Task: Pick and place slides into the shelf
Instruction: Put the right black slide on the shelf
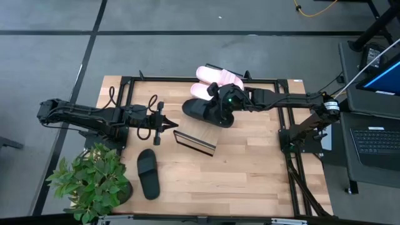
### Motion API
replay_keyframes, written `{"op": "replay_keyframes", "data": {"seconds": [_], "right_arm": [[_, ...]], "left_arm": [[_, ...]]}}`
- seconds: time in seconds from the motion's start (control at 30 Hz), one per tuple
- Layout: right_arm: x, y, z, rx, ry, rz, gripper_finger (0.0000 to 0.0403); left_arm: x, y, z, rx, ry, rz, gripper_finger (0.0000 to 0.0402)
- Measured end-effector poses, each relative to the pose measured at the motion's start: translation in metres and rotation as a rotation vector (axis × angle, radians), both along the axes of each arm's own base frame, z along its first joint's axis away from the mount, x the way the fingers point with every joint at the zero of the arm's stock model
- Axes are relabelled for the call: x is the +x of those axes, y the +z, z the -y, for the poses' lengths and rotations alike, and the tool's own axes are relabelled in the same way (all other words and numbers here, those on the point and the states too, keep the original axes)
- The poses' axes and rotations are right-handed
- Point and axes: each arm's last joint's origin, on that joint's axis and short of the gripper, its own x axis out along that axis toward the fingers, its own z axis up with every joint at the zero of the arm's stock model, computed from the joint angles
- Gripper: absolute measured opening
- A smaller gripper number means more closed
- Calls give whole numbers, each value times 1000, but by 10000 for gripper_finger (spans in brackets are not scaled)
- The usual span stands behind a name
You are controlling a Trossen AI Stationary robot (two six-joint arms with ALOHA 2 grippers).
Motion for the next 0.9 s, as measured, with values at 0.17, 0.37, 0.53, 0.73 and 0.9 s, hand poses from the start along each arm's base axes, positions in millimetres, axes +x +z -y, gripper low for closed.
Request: {"op": "replay_keyframes", "data": {"seconds": [0.17,0.37,0.53,0.73,0.9], "right_arm": [[0,0,4,46,45,12,12],[-1,1,10,48,29,18,12],[-2,0,13,52,18,6,12],[-3,-1,13,54,16,-5,12],[-3,-1,13,52,18,-7,13]], "left_arm": [[0,0,0,0,0,0,0],[0,0,0,0,0,0,0],[0,0,0,0,0,0,0],[0,0,0,0,1,0,0],[0,0,0,0,0,0,0]]}}
